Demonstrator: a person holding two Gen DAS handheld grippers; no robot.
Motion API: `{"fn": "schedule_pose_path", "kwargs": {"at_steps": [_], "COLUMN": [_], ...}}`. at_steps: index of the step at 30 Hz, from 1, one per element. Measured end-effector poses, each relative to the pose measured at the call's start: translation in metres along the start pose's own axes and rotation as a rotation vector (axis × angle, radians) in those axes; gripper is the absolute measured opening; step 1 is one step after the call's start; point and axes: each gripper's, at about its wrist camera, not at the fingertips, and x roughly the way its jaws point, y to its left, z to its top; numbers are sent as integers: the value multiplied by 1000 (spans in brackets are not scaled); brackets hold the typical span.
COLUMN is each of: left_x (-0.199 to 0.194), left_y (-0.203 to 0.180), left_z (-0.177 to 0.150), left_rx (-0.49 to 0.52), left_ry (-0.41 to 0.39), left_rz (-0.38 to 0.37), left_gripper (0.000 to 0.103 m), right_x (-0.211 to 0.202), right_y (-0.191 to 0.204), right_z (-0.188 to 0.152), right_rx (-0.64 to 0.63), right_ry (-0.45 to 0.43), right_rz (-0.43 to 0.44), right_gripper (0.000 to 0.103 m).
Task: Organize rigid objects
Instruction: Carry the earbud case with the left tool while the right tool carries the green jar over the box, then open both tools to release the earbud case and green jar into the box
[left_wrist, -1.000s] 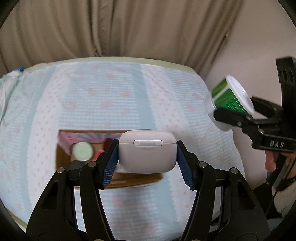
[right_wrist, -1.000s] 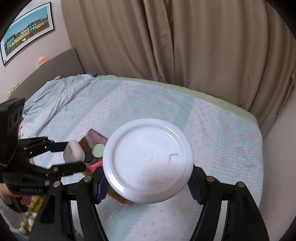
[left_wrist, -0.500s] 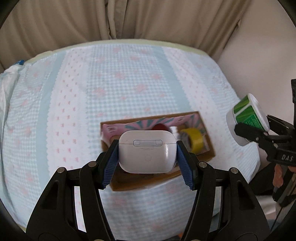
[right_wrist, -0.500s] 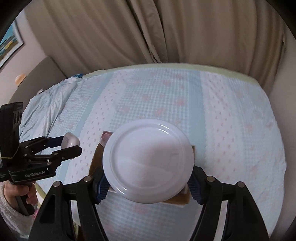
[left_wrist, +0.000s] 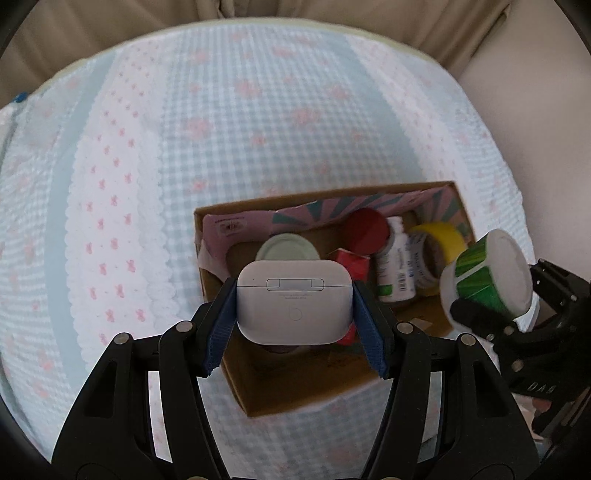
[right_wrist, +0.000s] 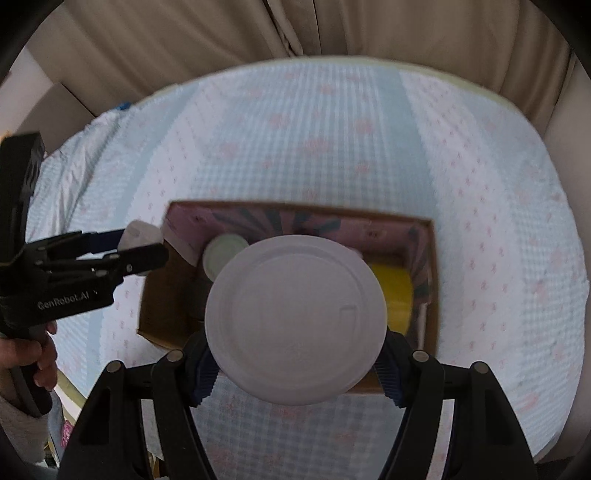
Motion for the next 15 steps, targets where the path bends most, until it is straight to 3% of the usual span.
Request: {"fn": "schedule_pose_path", "kwargs": {"at_steps": [8, 15], "left_x": [52, 59], "left_y": [-5, -5], "left_z": [2, 4], "left_rx": [55, 75], "left_ry": [86, 99], "left_rz": [18, 30], "left_gripper": [57, 57], "right_x": [60, 78], "right_y": [0, 5], "right_z": [-6, -12], "right_rx": [-2, -19], "right_ry": [96, 131], "right_rz": [2, 6], "right_gripper": [66, 66]}}
